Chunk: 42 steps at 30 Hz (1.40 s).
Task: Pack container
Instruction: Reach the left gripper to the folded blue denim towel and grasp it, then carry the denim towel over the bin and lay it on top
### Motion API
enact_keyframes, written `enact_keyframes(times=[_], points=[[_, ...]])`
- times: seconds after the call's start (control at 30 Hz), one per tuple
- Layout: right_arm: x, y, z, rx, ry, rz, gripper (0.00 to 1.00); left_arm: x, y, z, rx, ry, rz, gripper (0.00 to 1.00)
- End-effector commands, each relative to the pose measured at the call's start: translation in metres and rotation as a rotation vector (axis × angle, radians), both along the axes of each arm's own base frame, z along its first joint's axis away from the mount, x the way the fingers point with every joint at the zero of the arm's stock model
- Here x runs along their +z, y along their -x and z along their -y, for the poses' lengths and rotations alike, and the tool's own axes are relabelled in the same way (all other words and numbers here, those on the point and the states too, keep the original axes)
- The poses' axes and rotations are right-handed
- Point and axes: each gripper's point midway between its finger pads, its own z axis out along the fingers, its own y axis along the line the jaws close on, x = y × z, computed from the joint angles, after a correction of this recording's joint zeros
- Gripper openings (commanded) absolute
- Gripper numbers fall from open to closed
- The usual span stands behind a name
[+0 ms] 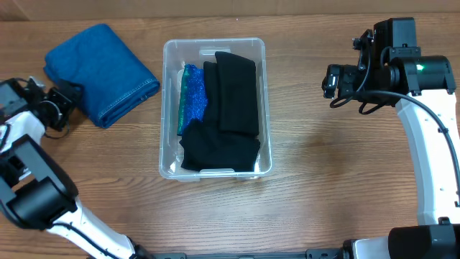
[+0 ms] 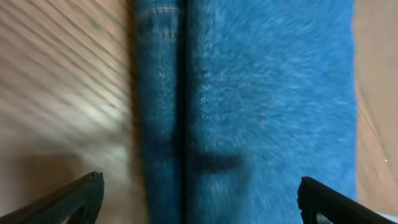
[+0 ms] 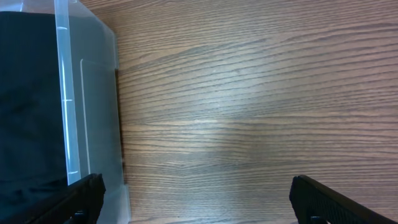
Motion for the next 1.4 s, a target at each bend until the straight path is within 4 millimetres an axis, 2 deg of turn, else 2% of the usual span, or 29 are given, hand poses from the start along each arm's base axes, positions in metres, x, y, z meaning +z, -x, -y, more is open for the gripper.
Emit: enact_keyframes(times=[0.0, 0.07, 0.13, 0.17, 0.23, 0.27, 0.3, 0.47, 0.53, 0.63, 0.67, 0.7, 0.8, 0.9, 1.0, 1.07, 1.17, 1.37], points=[[0.002, 0.001, 0.003, -0.004, 0.014, 0.011, 1.00, -0.030, -0.012, 0.018, 0.025, 0.097, -0.029, 1.00], [0.002, 0.001, 0.003, -0.004, 0.014, 0.011, 1.00, -0.040, -0.025, 0.038, -0.002, 0.144, -0.011, 1.00], [0.002, 0.001, 0.003, -0.004, 0.014, 0.011, 1.00, -0.038, -0.032, 0.050, -0.036, 0.146, 0.009, 1.00], [0.002, 0.001, 0.003, -0.004, 0.014, 0.011, 1.00, -0.035, -0.036, 0.055, -0.061, 0.143, 0.027, 0.96], [0.002, 0.002, 0.003, -0.004, 0.014, 0.007, 1.00, -0.022, -0.046, 0.069, -0.121, 0.180, 0.082, 0.27], [0.001, 0.003, 0.003, -0.004, 0.014, 0.003, 1.00, -0.015, -0.049, 0.073, -0.141, 0.197, 0.102, 0.07], [0.001, 0.004, 0.003, -0.004, 0.014, 0.000, 1.00, -0.010, -0.050, 0.076, -0.153, 0.214, 0.117, 0.04], [0.001, 0.005, 0.003, -0.004, 0.014, -0.005, 1.00, 0.035, -0.049, 0.079, -0.182, 0.212, 0.175, 0.04], [0.001, 0.005, 0.003, -0.003, 0.014, -0.004, 1.00, 0.072, -0.046, 0.081, -0.206, 0.165, 0.220, 0.04], [0.001, 0.005, 0.003, -0.003, 0.014, -0.007, 1.00, 0.144, -0.033, 0.087, -0.218, 0.076, 0.302, 0.04], [0.000, 0.005, 0.003, -0.004, 0.014, -0.008, 1.00, 0.184, -0.024, 0.097, -0.239, 0.021, 0.358, 0.04], [0.000, 0.005, 0.003, -0.004, 0.014, -0.008, 1.00, 0.205, -0.018, 0.104, -0.250, -0.014, 0.388, 0.04], [0.000, 0.005, 0.003, -0.005, 0.014, -0.008, 1.00, 0.263, 0.006, 0.133, -0.297, -0.135, 0.463, 0.04], [0.000, 0.006, 0.003, -0.004, 0.014, -0.010, 1.00, 0.307, 0.034, 0.180, -0.376, -0.196, 0.529, 0.04], [0.000, 0.007, 0.003, -0.004, 0.013, -0.013, 1.00, 0.330, 0.060, 0.236, -0.483, -0.197, 0.567, 0.04], [0.000, 0.007, 0.003, -0.004, 0.013, -0.014, 1.00, 0.337, 0.073, 0.275, -0.562, -0.197, 0.582, 0.04], [0.000, 0.007, 0.001, -0.001, 0.005, -0.015, 1.00, 0.334, 0.085, 0.331, -0.674, -0.198, 0.581, 0.04], [0.000, 0.007, 0.001, 0.000, 0.004, -0.016, 1.00, 0.312, 0.093, 0.404, -0.805, -0.267, 0.552, 0.04]])
